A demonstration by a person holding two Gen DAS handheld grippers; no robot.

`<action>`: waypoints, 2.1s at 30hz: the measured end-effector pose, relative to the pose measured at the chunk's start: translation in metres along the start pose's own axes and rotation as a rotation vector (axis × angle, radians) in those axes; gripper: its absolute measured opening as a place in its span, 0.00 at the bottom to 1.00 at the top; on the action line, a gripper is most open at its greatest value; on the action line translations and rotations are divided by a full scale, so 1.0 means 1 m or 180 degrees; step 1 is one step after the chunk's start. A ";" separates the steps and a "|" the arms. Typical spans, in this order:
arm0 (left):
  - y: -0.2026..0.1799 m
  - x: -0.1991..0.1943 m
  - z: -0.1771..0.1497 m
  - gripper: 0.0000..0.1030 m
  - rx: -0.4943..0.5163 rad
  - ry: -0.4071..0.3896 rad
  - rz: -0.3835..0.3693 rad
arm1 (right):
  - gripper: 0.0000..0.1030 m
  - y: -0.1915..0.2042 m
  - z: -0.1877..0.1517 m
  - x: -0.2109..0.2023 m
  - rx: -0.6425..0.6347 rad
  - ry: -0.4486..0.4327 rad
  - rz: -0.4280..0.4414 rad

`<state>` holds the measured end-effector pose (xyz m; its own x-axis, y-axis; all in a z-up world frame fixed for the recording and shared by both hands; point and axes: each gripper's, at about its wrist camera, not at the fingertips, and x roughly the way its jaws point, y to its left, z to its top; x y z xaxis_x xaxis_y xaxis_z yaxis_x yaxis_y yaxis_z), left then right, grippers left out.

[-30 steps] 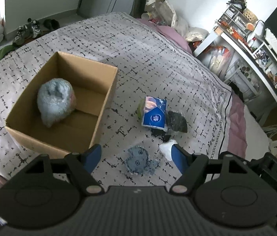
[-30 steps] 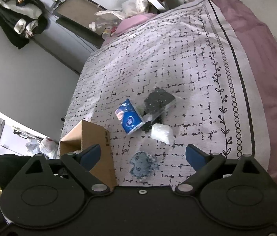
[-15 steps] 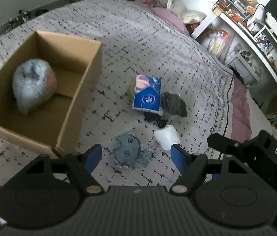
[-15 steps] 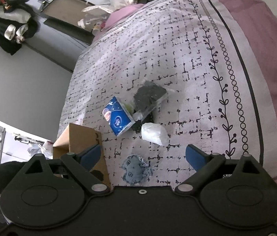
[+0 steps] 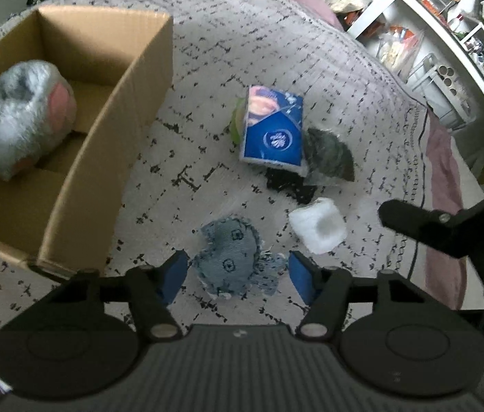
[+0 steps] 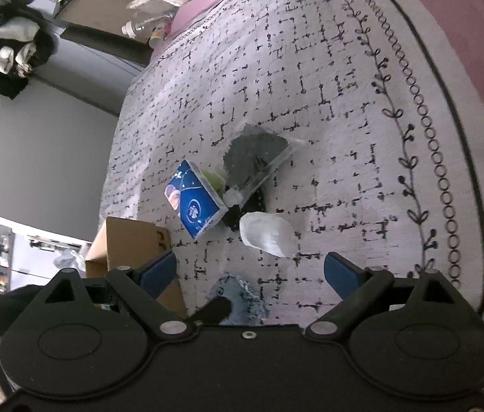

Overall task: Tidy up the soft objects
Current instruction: 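Grasp the blue patterned cloth with the left tool while the right tool grasps the white tissue, then carry the blue cloth with the left tool while the right tool carries the white tissue to the box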

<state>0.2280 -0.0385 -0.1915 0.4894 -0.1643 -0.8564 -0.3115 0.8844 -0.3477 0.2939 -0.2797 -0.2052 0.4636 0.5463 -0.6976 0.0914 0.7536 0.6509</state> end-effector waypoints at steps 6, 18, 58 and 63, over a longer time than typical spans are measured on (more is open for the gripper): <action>0.006 0.022 0.000 0.53 -0.0022 0.0084 0.0018 | 0.86 0.003 0.003 0.015 -0.0136 -0.0033 -0.0154; 0.005 0.030 0.006 0.29 0.0043 0.0050 -0.0063 | 0.80 0.005 0.008 0.046 -0.0286 0.0030 -0.0425; 0.029 -0.103 0.006 0.27 -0.0144 -0.0641 -0.0535 | 0.35 0.057 -0.019 -0.029 -0.0804 -0.0426 -0.0211; 0.038 -0.118 0.009 0.27 -0.0173 -0.0744 -0.0530 | 0.35 0.078 -0.027 -0.037 -0.0912 -0.0458 -0.0146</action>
<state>0.1654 0.0179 -0.1001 0.7100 -0.1946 -0.6768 -0.2512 0.8279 -0.5015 0.2604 -0.2316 -0.1369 0.5865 0.4675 -0.6614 -0.1273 0.8596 0.4948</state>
